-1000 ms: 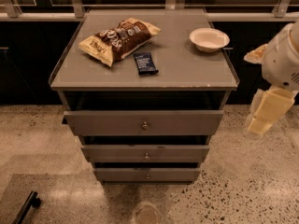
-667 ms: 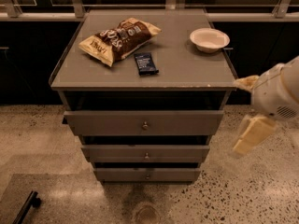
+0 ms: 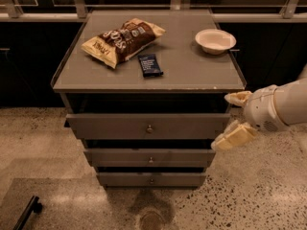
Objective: Open top drawer
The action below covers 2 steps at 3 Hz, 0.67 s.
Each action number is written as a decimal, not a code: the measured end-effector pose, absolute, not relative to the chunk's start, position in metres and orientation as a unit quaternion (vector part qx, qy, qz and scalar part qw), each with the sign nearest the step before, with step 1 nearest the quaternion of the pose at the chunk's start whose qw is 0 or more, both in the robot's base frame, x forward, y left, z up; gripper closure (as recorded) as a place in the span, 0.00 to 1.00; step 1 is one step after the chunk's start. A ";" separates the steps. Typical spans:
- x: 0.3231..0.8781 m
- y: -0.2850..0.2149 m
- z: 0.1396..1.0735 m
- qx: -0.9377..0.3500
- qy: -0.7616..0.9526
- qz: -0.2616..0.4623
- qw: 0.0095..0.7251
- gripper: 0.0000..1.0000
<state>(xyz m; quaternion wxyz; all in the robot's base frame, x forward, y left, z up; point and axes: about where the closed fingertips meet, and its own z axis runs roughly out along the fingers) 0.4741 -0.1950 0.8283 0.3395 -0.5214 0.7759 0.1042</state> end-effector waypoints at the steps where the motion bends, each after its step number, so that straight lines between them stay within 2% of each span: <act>1: 0.474 -0.195 0.829 -0.523 0.776 0.102 0.339 0.42; 2: 0.474 -0.195 0.829 -0.523 0.776 0.102 0.339 0.65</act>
Offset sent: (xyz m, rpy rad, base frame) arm -0.0003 -0.0002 0.0007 -0.0048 -0.0015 0.0006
